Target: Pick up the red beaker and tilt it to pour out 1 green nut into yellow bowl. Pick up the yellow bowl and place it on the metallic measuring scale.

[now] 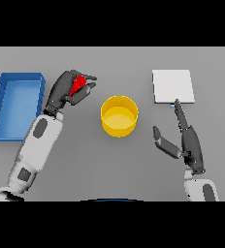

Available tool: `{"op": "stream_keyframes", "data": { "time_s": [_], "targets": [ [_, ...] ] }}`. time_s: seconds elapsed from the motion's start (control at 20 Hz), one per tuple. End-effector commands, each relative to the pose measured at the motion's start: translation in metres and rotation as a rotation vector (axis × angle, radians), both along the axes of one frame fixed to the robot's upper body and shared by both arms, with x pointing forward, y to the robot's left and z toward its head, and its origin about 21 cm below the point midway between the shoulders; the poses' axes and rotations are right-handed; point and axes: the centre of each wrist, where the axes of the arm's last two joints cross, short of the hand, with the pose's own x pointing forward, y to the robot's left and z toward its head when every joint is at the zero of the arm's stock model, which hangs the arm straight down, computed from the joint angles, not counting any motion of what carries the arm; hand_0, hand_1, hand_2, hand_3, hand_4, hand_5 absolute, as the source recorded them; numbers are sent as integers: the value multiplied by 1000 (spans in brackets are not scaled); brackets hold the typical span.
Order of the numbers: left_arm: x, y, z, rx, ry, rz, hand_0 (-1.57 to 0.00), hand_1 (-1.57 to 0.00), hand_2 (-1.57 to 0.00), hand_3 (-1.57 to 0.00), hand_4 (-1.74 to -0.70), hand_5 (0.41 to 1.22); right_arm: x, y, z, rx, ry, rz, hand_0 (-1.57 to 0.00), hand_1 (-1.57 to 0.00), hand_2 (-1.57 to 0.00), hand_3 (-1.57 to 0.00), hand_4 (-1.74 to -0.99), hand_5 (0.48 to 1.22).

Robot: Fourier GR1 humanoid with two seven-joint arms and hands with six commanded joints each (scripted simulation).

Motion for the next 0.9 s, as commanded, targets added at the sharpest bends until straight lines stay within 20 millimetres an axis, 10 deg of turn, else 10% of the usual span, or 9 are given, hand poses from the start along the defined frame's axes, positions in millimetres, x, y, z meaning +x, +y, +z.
{"op": "stream_keyframes", "data": {
  "time_s": [0.0,0.85],
  "targets": [
    [-1,0,2,42,-1,-16,-1563,-1563,-1563,-1563,-1733,1119,0,-2,-1,1,11,-9,1,1,1,1,-1243,694],
    [26,-47,45,1052,-227,-343,-1571,-1571,-1571,-1571,-1647,1203,-3,1,0,20,4,-2,1,1,1,1,-1262,705]
  ]
}}
